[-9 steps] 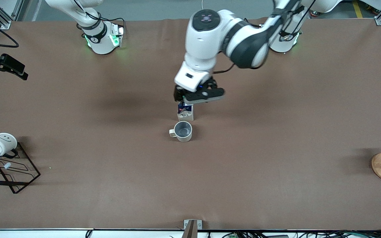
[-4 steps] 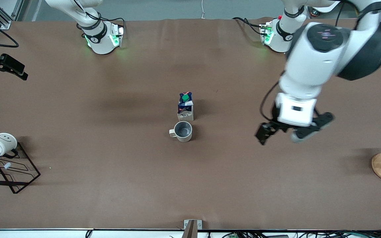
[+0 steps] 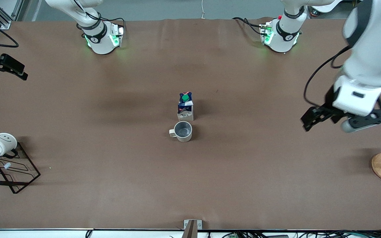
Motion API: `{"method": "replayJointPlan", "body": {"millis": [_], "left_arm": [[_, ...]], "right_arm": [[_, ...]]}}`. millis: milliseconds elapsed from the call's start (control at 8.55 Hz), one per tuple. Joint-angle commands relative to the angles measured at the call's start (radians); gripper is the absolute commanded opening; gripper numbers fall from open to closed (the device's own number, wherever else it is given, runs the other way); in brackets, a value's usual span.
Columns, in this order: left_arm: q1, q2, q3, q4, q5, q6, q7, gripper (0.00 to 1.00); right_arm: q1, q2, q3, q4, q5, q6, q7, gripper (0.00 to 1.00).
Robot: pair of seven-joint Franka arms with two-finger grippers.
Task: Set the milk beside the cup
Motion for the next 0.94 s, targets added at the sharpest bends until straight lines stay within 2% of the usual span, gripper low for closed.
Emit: {"method": "replayJointPlan", "body": {"millis": [0,117,234,468,819], "left_arm": [[-0.008,-0.179,0.075,-0.162,-0.056,-0.038,0.155,1.0],[-0.013,-0.26,0.089,-0.247,-0.056,-0.03,0.177,1.0],[-0.027,-0.299,0.109,-0.286,-0.056,-0.03,0.203,1.0],[-0.016,-0.307,0.11,-0.293,-0.056,-0.061,0.286,1.0],[-0.016,-0.309,0.133,-0.285,-0.056,-0.07,0.283,1.0]], "right_arm": [[-0.011,-0.006,0.01,-0.004,-0.012,0.003,-0.01,1.0],[-0.009,-0.006,0.01,-0.002,-0.012,0.003,-0.008,1.0],[-0.009,-0.006,0.01,-0.004,-0.012,-0.001,-0.008,1.0],[-0.006,-0.009,0.012,0.004,-0.011,-0.006,0.0,1.0],[-0.009,-0.012,0.012,0.013,0.001,-0.03,0.009,1.0]]}}
